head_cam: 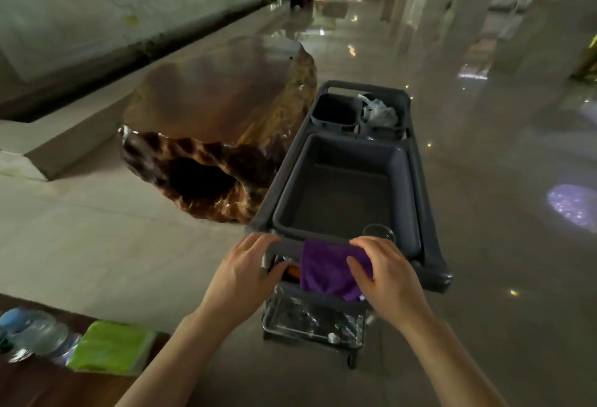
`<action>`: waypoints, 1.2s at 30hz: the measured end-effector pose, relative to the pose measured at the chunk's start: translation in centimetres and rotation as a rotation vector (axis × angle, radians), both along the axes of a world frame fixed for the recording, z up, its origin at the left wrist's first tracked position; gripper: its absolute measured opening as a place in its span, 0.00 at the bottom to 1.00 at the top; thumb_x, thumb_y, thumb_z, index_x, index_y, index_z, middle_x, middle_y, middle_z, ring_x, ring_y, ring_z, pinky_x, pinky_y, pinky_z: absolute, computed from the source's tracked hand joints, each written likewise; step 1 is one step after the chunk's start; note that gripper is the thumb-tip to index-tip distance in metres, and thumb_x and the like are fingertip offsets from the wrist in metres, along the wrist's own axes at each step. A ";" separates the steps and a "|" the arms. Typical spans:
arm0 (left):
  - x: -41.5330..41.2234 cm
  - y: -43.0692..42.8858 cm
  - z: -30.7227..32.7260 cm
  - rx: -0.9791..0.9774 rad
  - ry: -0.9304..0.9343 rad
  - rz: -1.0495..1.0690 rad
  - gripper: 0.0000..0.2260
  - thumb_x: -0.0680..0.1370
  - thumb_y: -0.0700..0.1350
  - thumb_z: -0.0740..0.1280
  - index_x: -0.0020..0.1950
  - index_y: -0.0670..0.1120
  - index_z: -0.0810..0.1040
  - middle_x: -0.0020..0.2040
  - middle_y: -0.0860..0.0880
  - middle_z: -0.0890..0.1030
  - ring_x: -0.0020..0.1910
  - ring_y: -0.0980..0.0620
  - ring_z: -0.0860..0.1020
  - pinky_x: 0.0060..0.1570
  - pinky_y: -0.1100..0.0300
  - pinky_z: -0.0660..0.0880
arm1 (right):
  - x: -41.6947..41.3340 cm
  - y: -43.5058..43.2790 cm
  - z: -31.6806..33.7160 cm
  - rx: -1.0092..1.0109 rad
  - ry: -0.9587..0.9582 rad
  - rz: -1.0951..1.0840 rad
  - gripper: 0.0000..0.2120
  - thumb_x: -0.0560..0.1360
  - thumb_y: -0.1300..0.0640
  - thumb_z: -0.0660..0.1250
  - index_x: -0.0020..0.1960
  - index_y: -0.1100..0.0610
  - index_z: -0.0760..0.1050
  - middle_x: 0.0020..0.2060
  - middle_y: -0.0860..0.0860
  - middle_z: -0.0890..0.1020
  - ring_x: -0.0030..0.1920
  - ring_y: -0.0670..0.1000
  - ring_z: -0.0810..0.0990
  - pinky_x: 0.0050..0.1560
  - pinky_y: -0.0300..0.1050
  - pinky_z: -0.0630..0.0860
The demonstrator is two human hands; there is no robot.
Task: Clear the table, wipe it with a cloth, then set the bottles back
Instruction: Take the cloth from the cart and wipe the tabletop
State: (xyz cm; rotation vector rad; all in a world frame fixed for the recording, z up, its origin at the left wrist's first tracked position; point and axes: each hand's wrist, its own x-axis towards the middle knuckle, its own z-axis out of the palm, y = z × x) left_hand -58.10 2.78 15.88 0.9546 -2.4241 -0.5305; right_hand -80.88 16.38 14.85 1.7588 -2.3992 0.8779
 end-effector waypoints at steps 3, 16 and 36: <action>-3.9 -0.3 -1.8 0.015 -0.036 -0.055 0.25 0.75 0.55 0.72 0.71 0.53 0.72 0.68 0.52 0.77 0.68 0.52 0.74 0.66 0.57 0.73 | -2.8 0.7 -1.6 0.106 -0.004 -0.016 0.21 0.78 0.47 0.68 0.68 0.55 0.74 0.61 0.49 0.81 0.63 0.50 0.77 0.64 0.46 0.75; -9.8 -1.6 -5.4 0.044 -0.154 -0.087 0.19 0.76 0.49 0.73 0.66 0.50 0.81 0.64 0.52 0.82 0.68 0.51 0.76 0.72 0.61 0.58 | -6.3 0.1 -4.3 0.182 -0.084 0.031 0.23 0.74 0.47 0.73 0.66 0.55 0.79 0.57 0.46 0.83 0.59 0.49 0.78 0.63 0.41 0.72; -0.1 -2.3 -1.1 0.061 0.288 0.275 0.08 0.84 0.40 0.59 0.60 0.42 0.75 0.51 0.46 0.82 0.48 0.51 0.81 0.45 0.69 0.76 | 2.7 -9.5 1.6 -0.107 -0.462 0.368 0.09 0.82 0.48 0.55 0.56 0.50 0.69 0.39 0.45 0.79 0.40 0.42 0.80 0.32 0.32 0.76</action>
